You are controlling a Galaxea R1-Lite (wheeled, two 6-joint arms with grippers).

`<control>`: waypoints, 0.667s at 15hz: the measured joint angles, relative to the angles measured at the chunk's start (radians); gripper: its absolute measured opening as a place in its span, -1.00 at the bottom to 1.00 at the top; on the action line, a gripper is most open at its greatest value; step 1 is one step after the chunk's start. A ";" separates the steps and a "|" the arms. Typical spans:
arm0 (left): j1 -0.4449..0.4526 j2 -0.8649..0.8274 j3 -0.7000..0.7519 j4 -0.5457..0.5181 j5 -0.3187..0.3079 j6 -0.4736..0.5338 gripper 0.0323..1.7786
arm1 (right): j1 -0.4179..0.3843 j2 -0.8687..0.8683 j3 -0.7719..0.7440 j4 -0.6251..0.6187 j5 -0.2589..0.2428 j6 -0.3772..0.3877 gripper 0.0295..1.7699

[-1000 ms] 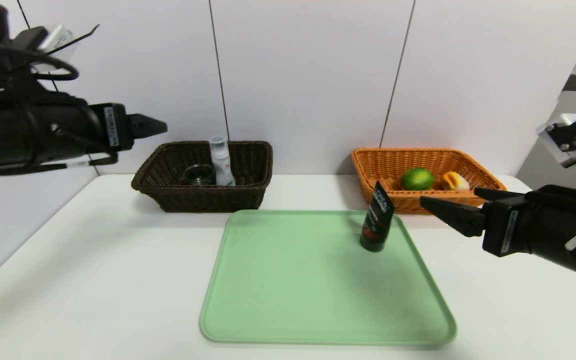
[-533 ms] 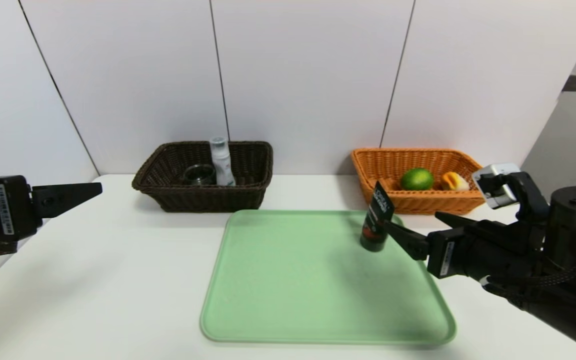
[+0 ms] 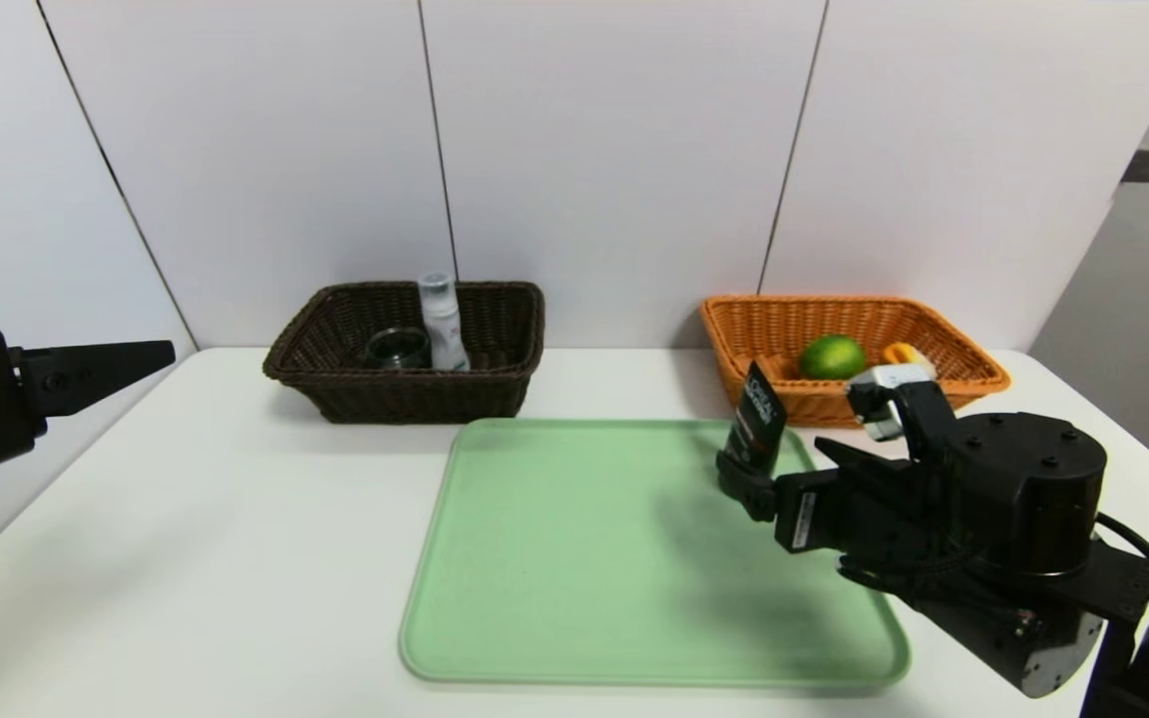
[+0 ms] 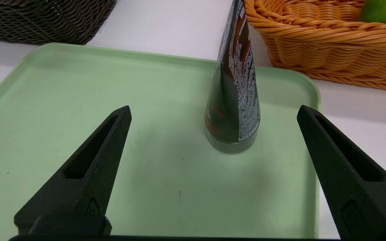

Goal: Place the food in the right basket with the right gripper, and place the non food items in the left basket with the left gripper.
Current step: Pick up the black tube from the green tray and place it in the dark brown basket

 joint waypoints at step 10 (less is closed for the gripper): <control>0.000 0.061 -0.082 -0.002 0.000 0.000 0.90 | -0.021 0.214 -0.060 -0.198 -0.070 -0.006 0.93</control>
